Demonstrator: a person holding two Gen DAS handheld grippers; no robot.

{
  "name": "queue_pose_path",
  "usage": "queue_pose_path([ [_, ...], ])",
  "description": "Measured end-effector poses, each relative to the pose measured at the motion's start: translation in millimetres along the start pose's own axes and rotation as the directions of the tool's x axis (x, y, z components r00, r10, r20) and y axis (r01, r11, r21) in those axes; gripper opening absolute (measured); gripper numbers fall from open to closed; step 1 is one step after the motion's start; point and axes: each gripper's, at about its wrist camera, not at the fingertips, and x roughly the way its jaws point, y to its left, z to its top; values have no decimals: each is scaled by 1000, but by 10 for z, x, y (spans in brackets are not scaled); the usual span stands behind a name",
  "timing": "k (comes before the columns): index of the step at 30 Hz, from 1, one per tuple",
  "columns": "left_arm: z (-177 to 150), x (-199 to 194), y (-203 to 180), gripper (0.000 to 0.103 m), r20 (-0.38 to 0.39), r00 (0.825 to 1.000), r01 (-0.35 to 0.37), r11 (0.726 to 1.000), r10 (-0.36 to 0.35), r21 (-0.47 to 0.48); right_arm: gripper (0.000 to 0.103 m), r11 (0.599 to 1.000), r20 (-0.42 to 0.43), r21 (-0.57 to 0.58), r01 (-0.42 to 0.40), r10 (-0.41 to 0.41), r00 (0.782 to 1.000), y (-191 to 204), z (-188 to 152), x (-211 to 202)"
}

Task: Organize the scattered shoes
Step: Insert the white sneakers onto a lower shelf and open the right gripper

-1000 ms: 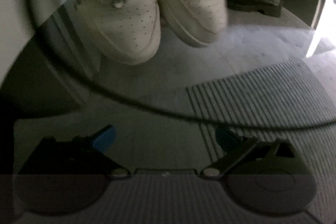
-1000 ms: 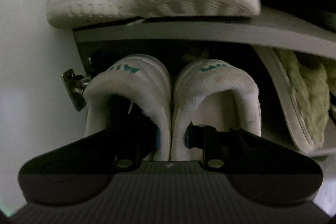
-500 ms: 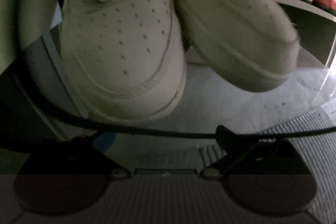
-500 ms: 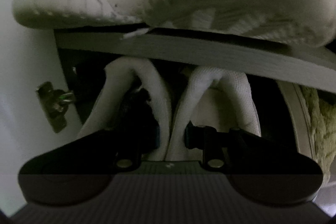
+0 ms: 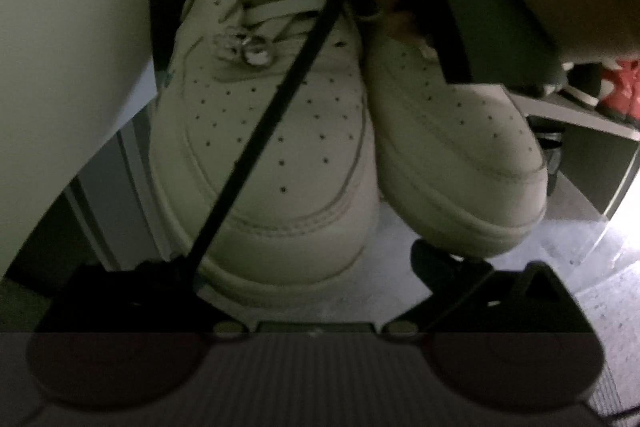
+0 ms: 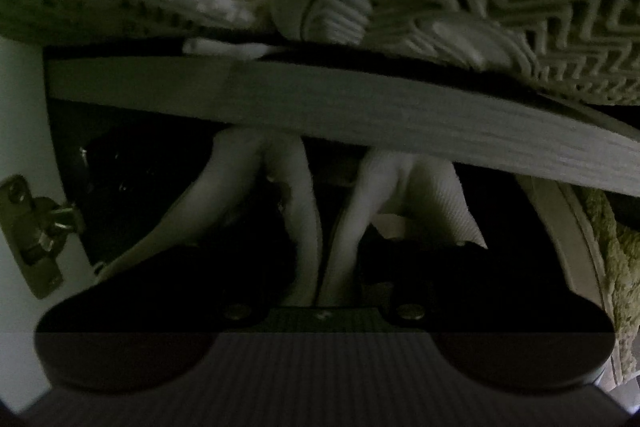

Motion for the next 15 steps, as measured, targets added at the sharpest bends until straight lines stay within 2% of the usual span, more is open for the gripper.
queue_pose_path([
  [1,-15,-18,3,102,1,1000,5,1000,-5,-9,55,1000,4,5,-4,4,1000,-3,-1,-11],
  [2,-30,-35,-7,102,4,1000,1,1000,-1,-6,68,1000,15,4,-22,22,1000,-3,-5,-30],
  [3,-45,-52,-18,102,8,1000,-2,1000,2,-2,74,999,23,2,-41,41,999,-1,-9,-45],
  [11,-130,-219,-47,102,37,999,-11,1000,10,24,73,998,31,0,-65,65,997,13,-28,-159],
  [14,-138,-310,-63,103,69,998,-11,1000,9,20,85,999,68,-14,-29,30,997,18,-34,-269],
  [15,-144,-327,-86,103,76,997,-14,999,12,33,86,999,80,-21,-26,27,996,16,-37,-302],
])
